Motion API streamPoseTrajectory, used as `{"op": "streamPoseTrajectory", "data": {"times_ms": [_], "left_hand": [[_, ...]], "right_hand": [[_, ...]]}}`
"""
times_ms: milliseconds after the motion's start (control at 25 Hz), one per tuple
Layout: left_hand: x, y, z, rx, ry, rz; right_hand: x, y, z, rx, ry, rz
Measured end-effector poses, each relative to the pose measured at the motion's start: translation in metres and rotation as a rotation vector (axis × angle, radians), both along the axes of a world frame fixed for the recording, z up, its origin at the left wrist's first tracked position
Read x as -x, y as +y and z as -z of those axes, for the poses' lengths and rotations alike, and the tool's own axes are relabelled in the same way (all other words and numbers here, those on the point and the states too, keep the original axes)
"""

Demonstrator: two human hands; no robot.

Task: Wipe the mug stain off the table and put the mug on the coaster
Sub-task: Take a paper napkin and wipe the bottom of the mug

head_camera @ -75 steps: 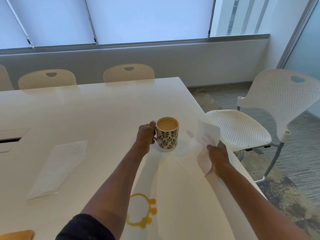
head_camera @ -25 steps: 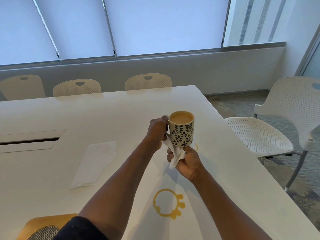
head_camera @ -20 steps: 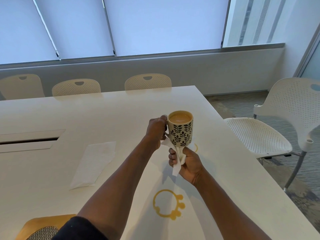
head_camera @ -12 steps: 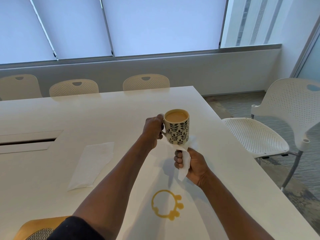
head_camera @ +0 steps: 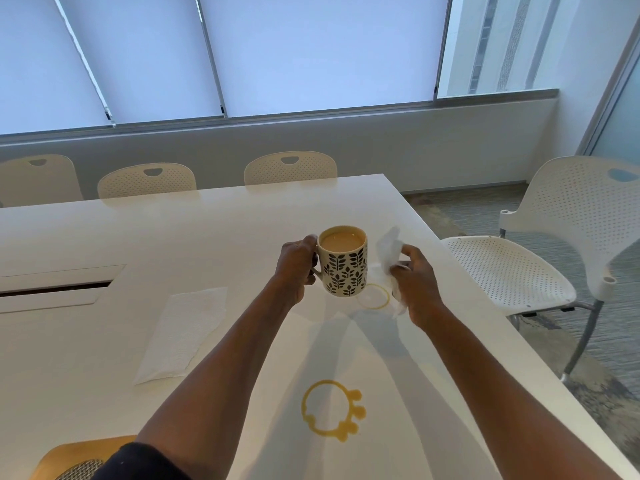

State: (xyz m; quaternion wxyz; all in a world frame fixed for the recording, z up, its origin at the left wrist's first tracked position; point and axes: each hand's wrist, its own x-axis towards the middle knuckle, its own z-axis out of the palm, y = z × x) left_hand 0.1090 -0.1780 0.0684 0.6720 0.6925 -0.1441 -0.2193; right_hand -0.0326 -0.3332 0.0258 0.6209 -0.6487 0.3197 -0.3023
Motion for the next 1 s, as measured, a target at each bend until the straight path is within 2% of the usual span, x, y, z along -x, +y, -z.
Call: {"op": "streamPoseTrajectory", "data": {"times_ms": [160,280,400,480,600,1000], "left_hand": [[0.004,-0.002,-0.001,0.002,0.002,0.002],[0.004,-0.002,-0.002,0.000,-0.008,-0.008],[0.002,-0.001,-0.002,0.013,-0.011,-0.026],[0.002,-0.001,-0.004,0.016,-0.012,-0.042],[0.002,-0.002,-0.006,0.020,-0.023,-0.061],[0.004,0.001,-0.009,0.014,-0.057,-0.104]], "right_hand": [[-0.017,0.010,-0.004,0.152,0.025,0.040],[-0.020,0.017,-0.006,0.136,0.031,0.037],[-0.012,0.022,-0.006,0.077,-0.058,-0.036],[-0.007,0.027,-0.004,0.111,-0.093,-0.052],[-0.002,0.036,0.002,0.252,-0.066,0.056],[0.002,0.084,0.011,0.346,-0.179,0.336]]}}
